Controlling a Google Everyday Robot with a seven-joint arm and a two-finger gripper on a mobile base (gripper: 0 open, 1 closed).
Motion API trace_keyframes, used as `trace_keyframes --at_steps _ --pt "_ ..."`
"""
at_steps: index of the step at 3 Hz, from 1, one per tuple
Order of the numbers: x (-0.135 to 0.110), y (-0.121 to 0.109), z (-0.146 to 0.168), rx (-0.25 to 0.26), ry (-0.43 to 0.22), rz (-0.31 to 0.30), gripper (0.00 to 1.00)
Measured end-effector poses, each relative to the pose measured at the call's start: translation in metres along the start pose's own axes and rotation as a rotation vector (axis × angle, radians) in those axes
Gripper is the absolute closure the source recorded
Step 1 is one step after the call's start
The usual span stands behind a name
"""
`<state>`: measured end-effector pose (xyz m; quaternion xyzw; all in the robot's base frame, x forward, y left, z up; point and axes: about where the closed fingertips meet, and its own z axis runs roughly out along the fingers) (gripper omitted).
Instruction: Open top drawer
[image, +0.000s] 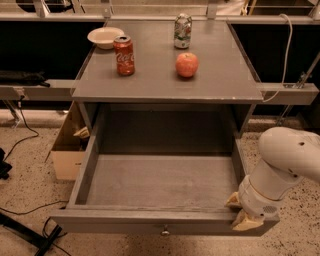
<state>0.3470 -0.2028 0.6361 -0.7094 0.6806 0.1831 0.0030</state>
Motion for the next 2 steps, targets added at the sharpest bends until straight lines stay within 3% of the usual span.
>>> trace_keyframes --at_steps 2 --pt "0.0000 0.0000 0.0000 0.000 0.000 0.000 0.36"
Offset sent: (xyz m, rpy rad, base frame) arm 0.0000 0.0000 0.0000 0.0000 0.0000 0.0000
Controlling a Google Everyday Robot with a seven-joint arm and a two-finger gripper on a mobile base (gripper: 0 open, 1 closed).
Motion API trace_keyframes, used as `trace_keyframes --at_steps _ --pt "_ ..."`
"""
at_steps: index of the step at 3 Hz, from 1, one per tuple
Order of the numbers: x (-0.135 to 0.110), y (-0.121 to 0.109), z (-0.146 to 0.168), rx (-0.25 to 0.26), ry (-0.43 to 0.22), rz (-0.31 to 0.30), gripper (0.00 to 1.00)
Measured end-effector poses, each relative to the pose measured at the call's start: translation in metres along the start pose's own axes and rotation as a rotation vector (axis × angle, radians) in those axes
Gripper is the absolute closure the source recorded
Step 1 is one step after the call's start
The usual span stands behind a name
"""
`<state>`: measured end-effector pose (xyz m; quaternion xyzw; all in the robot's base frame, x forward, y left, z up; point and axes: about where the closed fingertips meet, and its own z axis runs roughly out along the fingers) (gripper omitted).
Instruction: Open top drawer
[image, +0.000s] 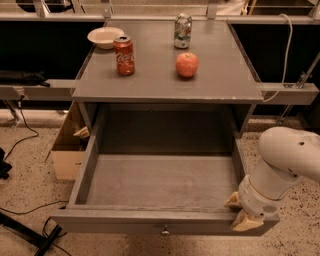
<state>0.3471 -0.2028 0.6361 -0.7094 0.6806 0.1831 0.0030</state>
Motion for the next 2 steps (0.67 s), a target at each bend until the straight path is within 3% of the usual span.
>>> trace_keyframes --at_steps 1,2 --pt "-0.001 -0.004 -0.001 0.000 0.000 0.000 0.13" --pt "-0.008 0.011 -0.011 0.053 0.019 -0.004 0.00"
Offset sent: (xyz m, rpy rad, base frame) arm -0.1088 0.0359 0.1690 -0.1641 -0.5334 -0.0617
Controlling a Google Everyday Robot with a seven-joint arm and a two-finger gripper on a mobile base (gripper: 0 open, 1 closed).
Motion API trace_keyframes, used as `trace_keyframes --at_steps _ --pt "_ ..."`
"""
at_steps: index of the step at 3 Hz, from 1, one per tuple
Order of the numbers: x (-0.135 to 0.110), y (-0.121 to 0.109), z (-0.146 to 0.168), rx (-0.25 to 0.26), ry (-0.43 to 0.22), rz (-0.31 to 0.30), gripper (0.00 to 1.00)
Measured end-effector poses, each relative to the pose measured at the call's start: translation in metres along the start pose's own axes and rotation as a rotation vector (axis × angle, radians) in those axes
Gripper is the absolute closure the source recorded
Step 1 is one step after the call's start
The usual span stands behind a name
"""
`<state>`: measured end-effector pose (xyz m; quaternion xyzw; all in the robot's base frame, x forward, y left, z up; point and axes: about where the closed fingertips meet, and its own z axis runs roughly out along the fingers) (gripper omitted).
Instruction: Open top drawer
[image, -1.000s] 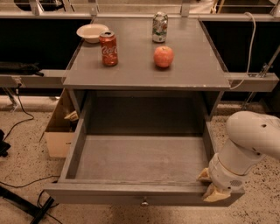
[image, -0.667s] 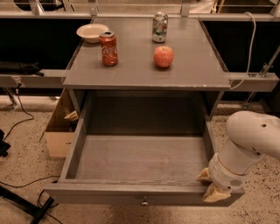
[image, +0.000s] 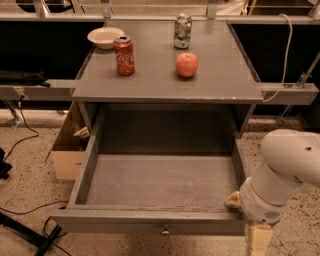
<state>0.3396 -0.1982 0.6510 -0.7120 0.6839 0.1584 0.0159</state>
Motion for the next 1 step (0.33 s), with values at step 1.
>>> trace_keyframes --at_steps 1 --pt "-0.0269 0.0484 -0.0146 0.144 0.006 -0.038 0.00"
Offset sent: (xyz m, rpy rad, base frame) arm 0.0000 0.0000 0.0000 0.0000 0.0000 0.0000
